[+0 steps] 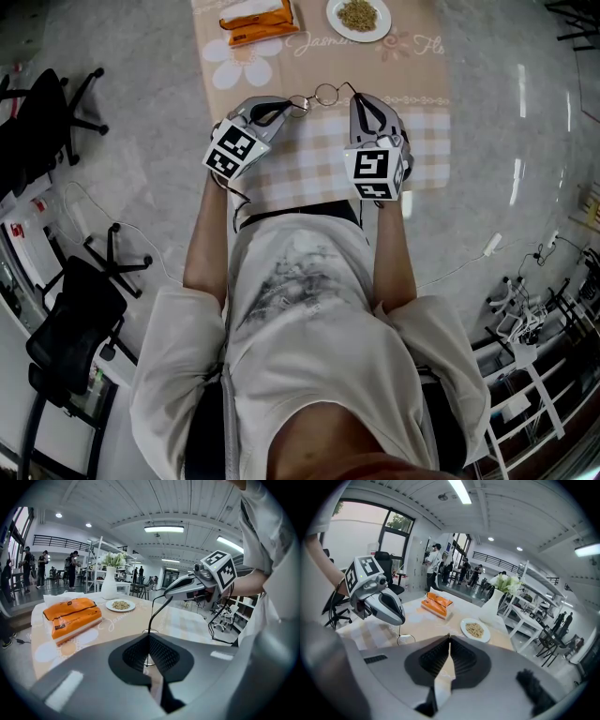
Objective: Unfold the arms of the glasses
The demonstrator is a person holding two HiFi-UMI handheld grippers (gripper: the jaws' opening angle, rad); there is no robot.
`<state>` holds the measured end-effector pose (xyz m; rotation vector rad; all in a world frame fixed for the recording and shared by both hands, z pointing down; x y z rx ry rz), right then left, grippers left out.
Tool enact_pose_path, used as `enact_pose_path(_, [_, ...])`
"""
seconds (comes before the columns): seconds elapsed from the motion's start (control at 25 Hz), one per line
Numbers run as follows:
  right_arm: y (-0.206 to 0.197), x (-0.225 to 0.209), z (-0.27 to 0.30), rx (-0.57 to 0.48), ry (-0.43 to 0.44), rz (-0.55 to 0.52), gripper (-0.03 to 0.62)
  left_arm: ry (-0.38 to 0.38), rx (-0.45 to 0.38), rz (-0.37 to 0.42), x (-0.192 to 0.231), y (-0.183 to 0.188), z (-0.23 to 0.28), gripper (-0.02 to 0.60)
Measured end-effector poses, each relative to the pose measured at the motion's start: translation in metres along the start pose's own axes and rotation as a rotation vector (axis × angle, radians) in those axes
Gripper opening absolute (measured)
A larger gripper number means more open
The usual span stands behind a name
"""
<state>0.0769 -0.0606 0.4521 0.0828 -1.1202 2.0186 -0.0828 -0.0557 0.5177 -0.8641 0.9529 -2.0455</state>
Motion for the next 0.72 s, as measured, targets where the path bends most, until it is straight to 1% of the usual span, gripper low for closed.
enact_pose_path(0.52, [0.0002, 0.0014, -0.0007, 0.006, -0.003, -0.004, 0.023, 0.0, -0.004, -0.004, 0.002, -0.0009, -0.0009, 0.006])
enact_pose_path(0.72, [0.0007, 0.0023, -0.0014, 0.008, -0.002, -0.005, 0.023, 0.004, 0.016, -0.016, 0.0011, -0.0027, -0.0028, 0.006])
Point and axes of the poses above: the fingertips, and each gripper's own axes: z forward along the fingers, x to its left, y out of its top, the point moved 5 cm from there along -z, backward along the fingers, and after that the axes turned 8 degrees about -z, right-handed, at the moved point
